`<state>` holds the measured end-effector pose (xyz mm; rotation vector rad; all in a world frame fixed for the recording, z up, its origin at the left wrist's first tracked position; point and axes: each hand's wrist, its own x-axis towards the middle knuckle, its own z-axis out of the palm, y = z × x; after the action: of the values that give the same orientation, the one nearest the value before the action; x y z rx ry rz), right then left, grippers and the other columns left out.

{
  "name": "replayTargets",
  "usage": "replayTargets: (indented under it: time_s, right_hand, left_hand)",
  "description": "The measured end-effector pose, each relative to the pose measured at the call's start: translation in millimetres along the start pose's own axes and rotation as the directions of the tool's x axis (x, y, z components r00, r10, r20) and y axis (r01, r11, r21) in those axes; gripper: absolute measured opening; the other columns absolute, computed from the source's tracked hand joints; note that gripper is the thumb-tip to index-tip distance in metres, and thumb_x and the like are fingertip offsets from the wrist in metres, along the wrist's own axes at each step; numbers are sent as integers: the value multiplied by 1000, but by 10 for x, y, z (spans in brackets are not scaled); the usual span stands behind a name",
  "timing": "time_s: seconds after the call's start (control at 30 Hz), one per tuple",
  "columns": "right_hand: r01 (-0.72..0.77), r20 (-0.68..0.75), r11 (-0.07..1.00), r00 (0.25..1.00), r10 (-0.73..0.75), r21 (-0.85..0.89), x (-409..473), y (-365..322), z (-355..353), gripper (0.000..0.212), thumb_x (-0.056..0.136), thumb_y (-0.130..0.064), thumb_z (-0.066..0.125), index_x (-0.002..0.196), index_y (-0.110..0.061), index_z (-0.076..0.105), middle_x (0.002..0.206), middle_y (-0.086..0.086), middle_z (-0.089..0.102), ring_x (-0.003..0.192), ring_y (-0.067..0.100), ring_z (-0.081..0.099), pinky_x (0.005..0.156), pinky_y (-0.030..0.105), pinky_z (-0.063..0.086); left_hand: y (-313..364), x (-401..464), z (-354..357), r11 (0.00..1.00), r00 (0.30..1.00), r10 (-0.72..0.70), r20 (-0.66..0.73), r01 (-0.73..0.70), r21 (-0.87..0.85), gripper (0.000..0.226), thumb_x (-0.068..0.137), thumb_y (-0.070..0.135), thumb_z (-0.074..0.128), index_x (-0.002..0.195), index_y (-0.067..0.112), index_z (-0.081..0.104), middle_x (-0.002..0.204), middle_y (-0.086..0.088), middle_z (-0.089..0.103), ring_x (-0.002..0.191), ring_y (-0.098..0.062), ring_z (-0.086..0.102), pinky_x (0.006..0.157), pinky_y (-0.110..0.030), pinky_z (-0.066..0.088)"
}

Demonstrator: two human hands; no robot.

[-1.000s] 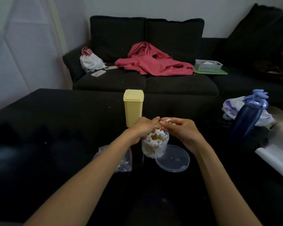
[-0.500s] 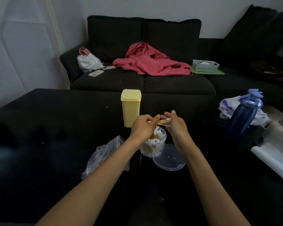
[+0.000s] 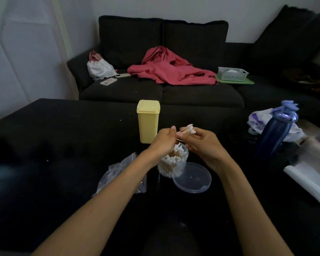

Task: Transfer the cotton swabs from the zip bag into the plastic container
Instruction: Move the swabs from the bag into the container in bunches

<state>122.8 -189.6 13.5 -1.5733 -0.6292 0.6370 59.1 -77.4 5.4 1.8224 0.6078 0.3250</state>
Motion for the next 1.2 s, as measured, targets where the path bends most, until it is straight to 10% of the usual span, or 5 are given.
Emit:
replayTargets:
  time_s: [0.1,0.27,0.5,0.9,1.2]
  right_hand:
    - [4,28,995,1000,-7,103,-18,-16,-46,19,79,-16,70,98,-14,68,86,-1,74,75,5,71,57,11,51]
    - [78,206,983,972,-111,165,-47,-26,-105,43,66,-16,73,108,-14,64,105,5,71,97,15,68,82,23,56]
    - [86,3,994,996,-86,66,7,-13,-90,14,83,-23,66,94,-16,71,80,-2,70,63,4,61,61,14,52]
    - [-54,-150,997,988,44,-61,26,-21,-180,13,80,-21,71,89,-12,70,73,1,72,63,5,68,57,14,52]
    - [-145,-259,989,955,145,20,-23,-42,-315,15,80,-22,71,90,-10,70,81,5,70,69,7,65,61,18,50]
  left_hand:
    - [1,10,-16,986,991,-95,91,107,-128,31,104,34,28,104,18,54,75,3,51,67,-6,47,66,-24,40]
    - [34,38,-109,862,962,-150,230,241,-445,32,104,27,33,87,11,55,46,9,36,35,-1,26,36,-12,16]
    - [125,6,-119,994,982,-107,156,109,-4,44,103,35,31,122,3,53,84,-4,57,77,-9,54,52,-19,35]
    - [22,107,1,990,993,-30,118,13,142,44,104,35,26,85,13,59,73,1,56,65,-9,51,62,-24,40]
    - [-260,-29,-53,407,922,142,360,-385,828,35,95,45,47,123,28,61,121,-4,57,113,-21,48,78,-30,33]
